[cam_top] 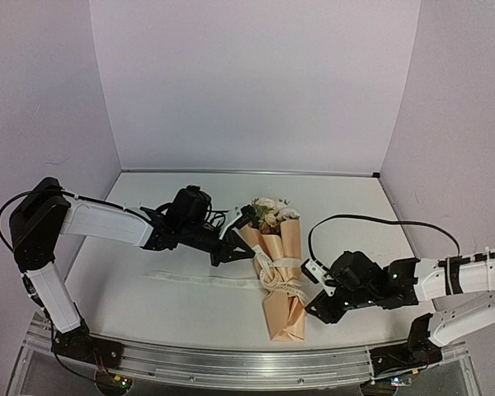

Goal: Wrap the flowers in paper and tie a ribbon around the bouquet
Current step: Cross the half-tied ribbon over the folded bouquet.

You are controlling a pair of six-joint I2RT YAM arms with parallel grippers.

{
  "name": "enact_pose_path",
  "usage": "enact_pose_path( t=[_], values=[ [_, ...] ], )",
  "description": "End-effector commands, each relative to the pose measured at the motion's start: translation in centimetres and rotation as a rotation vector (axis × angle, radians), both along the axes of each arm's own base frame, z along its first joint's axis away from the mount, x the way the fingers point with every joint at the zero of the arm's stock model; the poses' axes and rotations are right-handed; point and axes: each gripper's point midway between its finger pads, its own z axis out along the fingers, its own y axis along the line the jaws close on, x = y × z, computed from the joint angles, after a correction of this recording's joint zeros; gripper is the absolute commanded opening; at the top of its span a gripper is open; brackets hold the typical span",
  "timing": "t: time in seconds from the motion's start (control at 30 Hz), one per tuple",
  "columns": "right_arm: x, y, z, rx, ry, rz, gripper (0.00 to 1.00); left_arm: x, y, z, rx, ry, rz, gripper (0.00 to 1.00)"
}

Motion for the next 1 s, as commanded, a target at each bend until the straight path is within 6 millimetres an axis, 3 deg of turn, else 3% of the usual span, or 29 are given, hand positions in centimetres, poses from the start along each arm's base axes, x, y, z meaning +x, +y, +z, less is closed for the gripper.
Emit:
enact_pose_path(
  t=[0.0,0.2,0.4,0.7,0.77,0.97],
  values=[
    [0.2,0.5,-0.4,0.001,0.005,0.001,0.5,-0.1,-0.3,2.3,-0.051,-0.053,-0.027,0.0],
    [1.8,-0.2,-0.8,-0.066,-0.067,-0.034,0.38,0.0,-0.3,2.3,-0.049,-0.053,-0.025,0.0],
    [1.9,0.0,-0.4,-0.051,-0.08,-0.033,0.34,0.0,-0.3,2.0,-0.043,-0.051,-0.026,0.0],
    [2.7,1.6,0.4,-0.018,-0.072,-0.049,0.06,0.1,-0.3,2.0,-0.042,-0.054,-0.029,0.0],
    [2.6,2.6,1.0,0.019,-0.045,-0.053,0.01,0.1,-0.2,2.0,-0.04,-0.055,-0.029,0.0],
    [1.4,7.2,2.2,0.116,0.015,-0.013,0.0,0.1,0.2,2.4,-0.045,-0.06,-0.03,0.0]
  ],
)
